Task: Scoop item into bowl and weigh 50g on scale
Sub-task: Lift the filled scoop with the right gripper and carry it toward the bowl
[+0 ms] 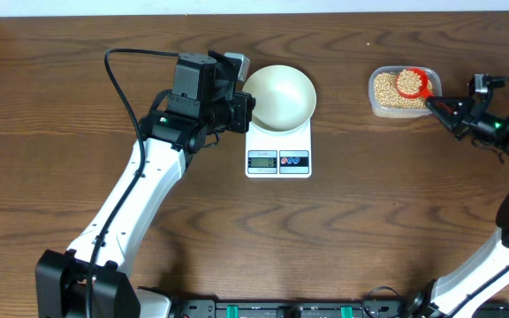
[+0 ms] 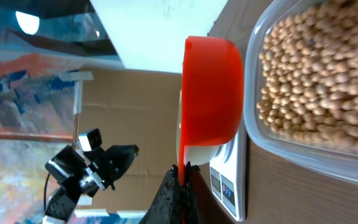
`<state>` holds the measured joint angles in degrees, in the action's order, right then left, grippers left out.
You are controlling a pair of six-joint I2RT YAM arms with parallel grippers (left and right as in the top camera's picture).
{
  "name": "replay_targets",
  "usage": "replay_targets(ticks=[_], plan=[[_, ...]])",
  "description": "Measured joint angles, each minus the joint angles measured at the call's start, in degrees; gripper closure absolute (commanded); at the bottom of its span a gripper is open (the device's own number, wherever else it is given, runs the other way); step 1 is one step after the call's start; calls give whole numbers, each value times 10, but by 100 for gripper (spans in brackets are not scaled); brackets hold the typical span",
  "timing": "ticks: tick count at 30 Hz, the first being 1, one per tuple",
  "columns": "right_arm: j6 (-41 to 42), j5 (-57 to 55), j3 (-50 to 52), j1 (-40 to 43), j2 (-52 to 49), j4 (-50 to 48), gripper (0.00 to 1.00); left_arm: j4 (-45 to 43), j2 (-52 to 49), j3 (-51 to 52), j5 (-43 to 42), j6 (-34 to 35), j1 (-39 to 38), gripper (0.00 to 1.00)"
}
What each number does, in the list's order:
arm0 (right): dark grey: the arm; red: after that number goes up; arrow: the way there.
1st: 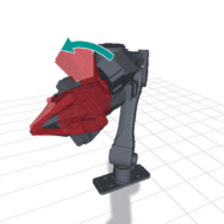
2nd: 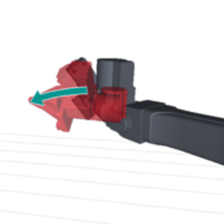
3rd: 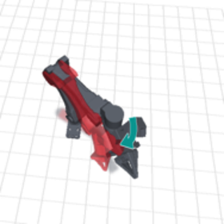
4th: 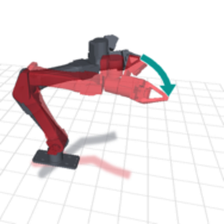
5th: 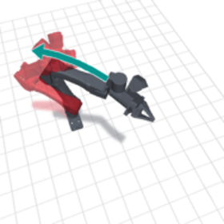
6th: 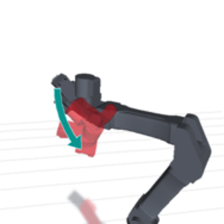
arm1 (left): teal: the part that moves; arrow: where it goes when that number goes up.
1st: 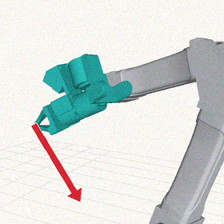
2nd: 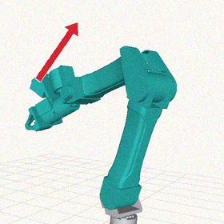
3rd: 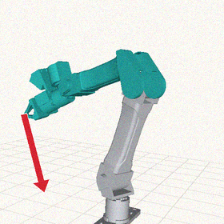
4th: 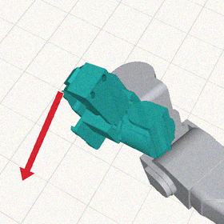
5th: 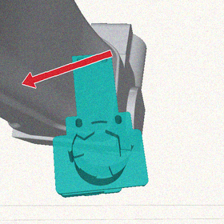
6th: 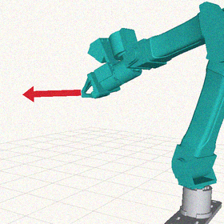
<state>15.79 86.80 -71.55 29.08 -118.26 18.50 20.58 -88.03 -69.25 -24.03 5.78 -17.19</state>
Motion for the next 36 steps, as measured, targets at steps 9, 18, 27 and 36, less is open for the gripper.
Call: replay_targets(ticks=[9, 18, 27, 36], plan=[[7, 2, 1, -46, 12, -56, 99, 0, 0, 0, 15, 0, 0, 92], [104, 8, 2, -81, 102, -176, 99, 13, 0, 0, 21, 0, 0, 92], [192, 8, 2, -150, 112, -248, 98, 73, 0, -2, 21, 0, 0, 93], [282, 9, 2, -187, 112, -359, 99, 171, 2, -5, 21, -26, -6, 93]])
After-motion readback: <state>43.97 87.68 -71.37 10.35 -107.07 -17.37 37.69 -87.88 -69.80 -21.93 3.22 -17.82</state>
